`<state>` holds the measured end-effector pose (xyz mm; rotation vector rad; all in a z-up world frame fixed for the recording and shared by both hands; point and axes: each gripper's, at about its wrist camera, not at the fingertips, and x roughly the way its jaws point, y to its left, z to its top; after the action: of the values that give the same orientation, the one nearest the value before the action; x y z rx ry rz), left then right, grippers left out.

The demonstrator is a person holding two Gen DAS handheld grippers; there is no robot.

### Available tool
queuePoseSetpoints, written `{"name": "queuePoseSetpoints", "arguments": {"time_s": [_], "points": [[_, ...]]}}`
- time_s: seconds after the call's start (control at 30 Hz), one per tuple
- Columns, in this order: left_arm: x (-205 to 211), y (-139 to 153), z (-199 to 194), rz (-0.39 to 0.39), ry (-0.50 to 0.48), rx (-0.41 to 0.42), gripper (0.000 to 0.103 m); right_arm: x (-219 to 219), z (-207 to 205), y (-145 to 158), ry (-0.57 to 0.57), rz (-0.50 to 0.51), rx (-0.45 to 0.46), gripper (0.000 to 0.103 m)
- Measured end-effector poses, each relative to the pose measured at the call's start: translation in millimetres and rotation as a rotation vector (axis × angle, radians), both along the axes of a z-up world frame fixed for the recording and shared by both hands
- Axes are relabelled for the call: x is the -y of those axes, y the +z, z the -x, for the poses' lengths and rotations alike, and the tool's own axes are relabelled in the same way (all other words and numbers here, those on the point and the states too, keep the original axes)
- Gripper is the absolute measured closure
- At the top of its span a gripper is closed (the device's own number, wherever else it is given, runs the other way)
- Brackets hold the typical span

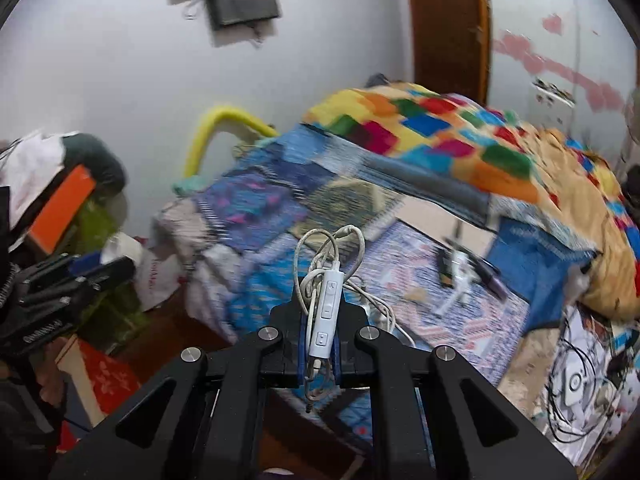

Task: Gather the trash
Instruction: 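Carry the tape roll and earphone cable with both tools over the white floor bin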

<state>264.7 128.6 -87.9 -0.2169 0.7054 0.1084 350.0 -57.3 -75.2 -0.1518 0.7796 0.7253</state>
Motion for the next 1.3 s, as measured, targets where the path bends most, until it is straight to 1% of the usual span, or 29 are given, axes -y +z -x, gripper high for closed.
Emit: {"name": "queuePoseSetpoints", "arguments": {"time_s": [0.13,0.23,0.37,0.47,0.6,0.67,0.8,0.9,0.93,1.0,1.1,1.17,1.3], "points": [[-25,-4,35,0.009,0.044,-0.007,0.066,-29,27,7,0.068,-0.012,0.011,0.094],[-42,-12,59,0.01,0.073,-0.028,0.066,-53,45,5,0.119,-0.018,0.005,0.094],[-68,-29,85,0.023,0.114,-0.064,0.066,-90,65,-11,0.194,-0.001,-0.026,0.094],[-84,-46,100,0.037,0.147,-0.107,0.066,-112,78,-24,0.238,0.019,-0.055,0.094],[-103,-75,115,0.066,0.188,-0.165,0.066,-145,92,-54,0.292,0.065,-0.118,0.094],[-113,-94,119,0.097,0.208,-0.2,0.066,-158,99,-68,0.309,0.089,-0.153,0.094],[-129,-124,130,0.15,0.243,-0.256,0.066,-183,107,-107,0.339,0.158,-0.215,0.094],[-135,-145,131,0.211,0.265,-0.29,0.066,-198,108,-139,0.354,0.213,-0.269,0.094],[-136,-150,131,0.221,0.271,-0.297,0.066,-201,107,-145,0.356,0.223,-0.289,0.094],[-138,-164,131,0.249,0.281,-0.316,0.066,-210,104,-169,0.359,0.251,-0.351,0.094],[-140,-183,129,0.28,0.293,-0.354,0.066,-220,100,-200,0.358,0.293,-0.416,0.094],[-142,-202,126,0.298,0.3,-0.398,0.066,-225,98,-216,0.355,0.318,-0.447,0.094],[-146,-230,122,0.332,0.31,-0.464,0.066,-236,96,-246,0.358,0.349,-0.537,0.094]]}}
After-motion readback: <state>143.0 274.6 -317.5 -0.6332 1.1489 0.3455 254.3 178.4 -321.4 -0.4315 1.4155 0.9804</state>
